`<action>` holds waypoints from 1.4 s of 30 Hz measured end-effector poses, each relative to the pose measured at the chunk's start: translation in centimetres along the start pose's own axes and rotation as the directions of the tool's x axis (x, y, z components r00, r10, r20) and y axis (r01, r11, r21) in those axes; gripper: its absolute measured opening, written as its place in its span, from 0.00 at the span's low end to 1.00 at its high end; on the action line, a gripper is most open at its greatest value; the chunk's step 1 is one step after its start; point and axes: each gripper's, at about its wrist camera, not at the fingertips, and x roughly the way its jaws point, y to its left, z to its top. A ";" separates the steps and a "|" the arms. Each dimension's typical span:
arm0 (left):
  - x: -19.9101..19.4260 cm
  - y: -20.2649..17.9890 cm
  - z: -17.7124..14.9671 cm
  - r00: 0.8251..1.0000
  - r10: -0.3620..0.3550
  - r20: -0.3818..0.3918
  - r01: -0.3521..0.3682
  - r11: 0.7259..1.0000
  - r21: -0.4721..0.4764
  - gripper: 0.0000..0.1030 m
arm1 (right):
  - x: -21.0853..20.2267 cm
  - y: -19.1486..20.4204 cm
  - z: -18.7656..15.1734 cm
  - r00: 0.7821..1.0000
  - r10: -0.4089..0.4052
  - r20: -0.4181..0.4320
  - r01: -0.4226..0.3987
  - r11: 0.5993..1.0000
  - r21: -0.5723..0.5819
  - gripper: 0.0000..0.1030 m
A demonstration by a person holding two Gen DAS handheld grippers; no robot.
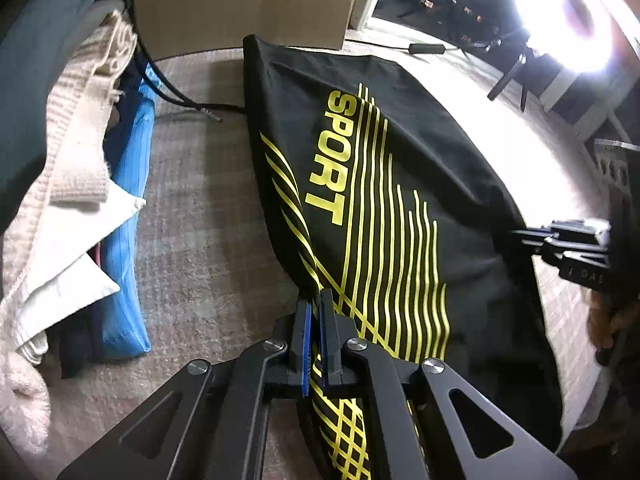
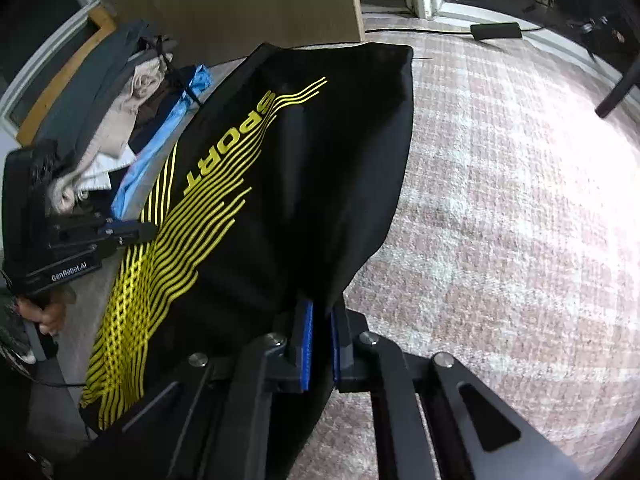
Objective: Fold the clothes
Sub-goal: 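Lift the folded black pants with both grippers and carry them toward the clothes stack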
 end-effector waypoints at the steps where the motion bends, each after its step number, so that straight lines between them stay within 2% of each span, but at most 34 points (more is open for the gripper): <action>1: -0.2 0.1 0.1 1.000 -0.013 0.004 0.014 1.000 -0.011 0.02 | -0.1 -0.1 0.0 1.000 0.009 0.005 -0.009 1.000 0.017 0.06; 5: -4.6 0.4 -0.1 0.988 -0.124 0.095 0.130 0.990 -0.059 0.02 | -3.5 -0.4 0.4 0.993 0.058 0.103 -0.065 0.995 0.069 0.06; 8: -7.9 0.6 0.8 0.971 -0.159 0.180 0.169 0.985 -0.042 0.02 | -7.2 -0.4 0.8 0.978 0.077 0.192 -0.094 0.992 0.080 0.06; 10: -10.8 -0.2 1.6 0.953 -0.175 0.247 0.184 0.983 -0.013 0.02 | -10.2 -0.6 1.0 0.962 0.089 0.260 -0.115 0.990 0.086 0.06; 13: -16.1 -2.5 1.8 0.915 -0.205 0.348 0.201 0.978 0.049 0.02 | -15.3 -0.9 0.8 0.928 0.105 0.358 -0.146 0.985 0.090 0.06; 16: -20.3 -5.4 1.3 0.880 -0.212 0.425 0.177 0.977 0.120 0.02 | -21.2 0.1 -0.5 0.890 0.098 0.445 -0.118 0.993 0.017 0.06; 18: -23.3 -6.7 -0.1 0.861 -0.212 0.462 0.154 0.975 0.160 0.02 | -24.3 0.8 -1.7 0.871 0.110 0.479 -0.113 0.993 -0.022 0.06; 20: -25.3 -7.6 -0.9 0.845 -0.235 0.481 0.162 0.969 0.189 0.02 | -27.3 1.6 -2.8 0.852 0.125 0.509 -0.110 0.992 -0.059 0.06; 21: -26.1 -7.7 -1.4 0.840 -0.250 0.482 0.175 0.965 0.196 0.02 | -28.3 1.7 -3.2 0.849 0.122 0.513 -0.103 0.992 -0.067 0.06; 24: -27.5 -7.4 -2.0 0.836 -0.271 0.477 0.206 0.961 0.186 0.02 | -29.8 1.9 -3.5 0.860 0.131 0.493 -0.107 0.991 -0.078 0.06; 28: -27.5 -5.9 -2.0 0.858 -0.233 0.457 0.185 0.971 0.148 0.02 | -29.2 1.5 -2.8 0.887 0.124 0.444 -0.090 0.991 -0.098 0.06; 32: -26.7 -4.5 0.3 0.891 -0.174 0.418 0.148 0.984 0.094 0.02 | -26.5 1.7 0.4 0.918 0.134 0.374 -0.098 0.989 -0.115 0.06; 34: -27.0 -2.8 2.1 0.903 -0.144 0.405 0.130 0.990 0.062 0.02 | -25.6 1.6 3.8 0.930 0.133 0.343 -0.080 0.983 -0.163 0.06; 36: -28.2 -0.5 5.3 0.907 -0.099 0.409 0.089 0.995 0.042 0.02 | -25.2 1.3 7.2 0.935 0.112 0.336 -0.041 0.976 -0.214 0.06; 37: -29.1 0.5 7.0 0.906 -0.059 0.420 0.052 0.998 0.030 0.02 | -25.3 0.6 9.3 0.934 0.106 0.340 -0.023 0.971 -0.240 0.06; 39: -31.9 2.5 10.3 0.891 0.005 0.453 -0.022 0.999 0.031 0.02 | -26.2 1.7 14.7 0.913 0.082 0.399 0.040 0.957 -0.289 0.06; 42: -37.6 5.6 14.6 0.840 0.077 0.537 -0.106 0.994 0.023 0.02 | -27.5 6.0 20.1 0.868 0.064 0.493 0.113 0.941 -0.320 0.06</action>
